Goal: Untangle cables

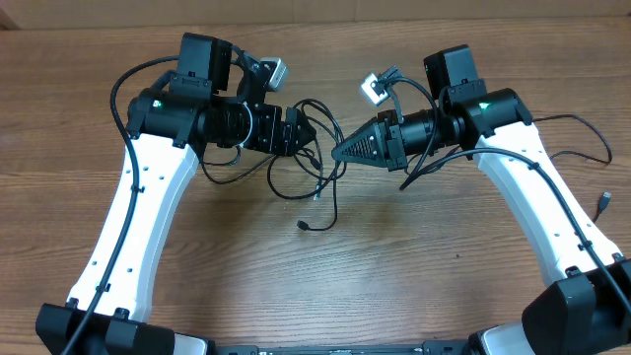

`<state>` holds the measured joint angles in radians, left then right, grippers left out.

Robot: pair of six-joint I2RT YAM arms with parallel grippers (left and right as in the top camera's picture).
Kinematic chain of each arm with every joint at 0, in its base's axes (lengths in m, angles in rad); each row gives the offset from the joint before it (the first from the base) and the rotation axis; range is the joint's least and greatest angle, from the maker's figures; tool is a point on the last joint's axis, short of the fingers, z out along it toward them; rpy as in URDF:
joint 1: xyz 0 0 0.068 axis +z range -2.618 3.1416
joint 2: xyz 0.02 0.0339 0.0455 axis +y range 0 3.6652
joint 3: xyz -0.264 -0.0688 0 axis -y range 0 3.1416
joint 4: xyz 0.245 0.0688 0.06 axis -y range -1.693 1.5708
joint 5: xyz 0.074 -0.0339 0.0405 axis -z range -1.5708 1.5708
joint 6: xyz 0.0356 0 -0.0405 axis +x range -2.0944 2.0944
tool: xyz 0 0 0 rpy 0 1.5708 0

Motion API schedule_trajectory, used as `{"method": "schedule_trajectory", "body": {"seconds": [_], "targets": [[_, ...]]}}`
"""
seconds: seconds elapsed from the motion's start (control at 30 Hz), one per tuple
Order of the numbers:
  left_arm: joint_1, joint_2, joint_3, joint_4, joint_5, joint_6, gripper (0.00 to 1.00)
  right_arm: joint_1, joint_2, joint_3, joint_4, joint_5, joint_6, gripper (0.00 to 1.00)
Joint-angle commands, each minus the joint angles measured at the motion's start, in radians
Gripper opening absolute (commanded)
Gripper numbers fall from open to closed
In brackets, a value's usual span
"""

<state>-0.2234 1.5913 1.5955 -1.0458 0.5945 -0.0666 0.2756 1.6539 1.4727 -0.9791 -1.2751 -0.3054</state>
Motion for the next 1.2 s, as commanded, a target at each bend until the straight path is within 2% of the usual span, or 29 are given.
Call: {"method": "schedule_trajectory", "body": {"seconds": [0.0,0.03,0.2,0.27,0.33,0.4,0.6,0.67,0.77,0.87,1.0,1.1,1.17], "targets": [[-0.007,-0.01,-0.003,0.005,0.0,0.03,0.75,0.0,-0.021,0.034,0.018,-0.099,-0.01,0.04],[-0.007,-0.01,-0.003,0.005,0.0,0.03,0.71,0.0,-0.021,0.034,0.024,-0.108,-0.01,0.04],[-0.006,-0.01,-0.003,0.006,0.0,0.031,0.37,0.0,-0.021,0.034,0.032,-0.133,-0.01,0.04],[-0.006,-0.01,-0.003,0.006,-0.001,0.031,0.27,-0.002,-0.021,0.034,0.032,-0.133,-0.01,0.04],[-0.005,-0.01,-0.003,0.007,-0.003,0.032,0.11,-0.004,-0.021,0.034,0.032,-0.131,-0.01,0.04],[-0.004,-0.01,-0.003,0.011,-0.003,0.043,0.04,-0.004,-0.021,0.034,0.031,-0.125,-0.01,0.04],[0.035,-0.01,-0.001,0.014,0.002,0.045,0.05,-0.004,-0.021,0.034,0.031,-0.123,-0.01,0.04],[0.04,-0.01,-0.001,0.014,0.003,0.044,0.08,-0.004,-0.021,0.034,0.032,-0.138,-0.01,0.04],[0.039,-0.01,-0.002,0.006,0.01,0.044,0.29,-0.004,-0.021,0.034,0.053,-0.193,-0.01,0.04],[0.032,-0.01,-0.002,-0.002,0.01,0.044,0.33,-0.003,-0.021,0.034,0.084,-0.257,-0.01,0.04],[0.022,-0.01,-0.002,-0.003,0.025,0.045,0.33,-0.003,-0.021,0.034,0.095,-0.281,-0.01,0.04],[0.02,-0.01,-0.002,0.005,0.062,0.045,0.28,-0.003,-0.021,0.034,0.095,-0.28,-0.01,0.04],[0.021,-0.01,-0.002,0.008,0.073,0.045,0.11,-0.003,-0.021,0.034,0.095,-0.279,-0.01,0.04]]}}
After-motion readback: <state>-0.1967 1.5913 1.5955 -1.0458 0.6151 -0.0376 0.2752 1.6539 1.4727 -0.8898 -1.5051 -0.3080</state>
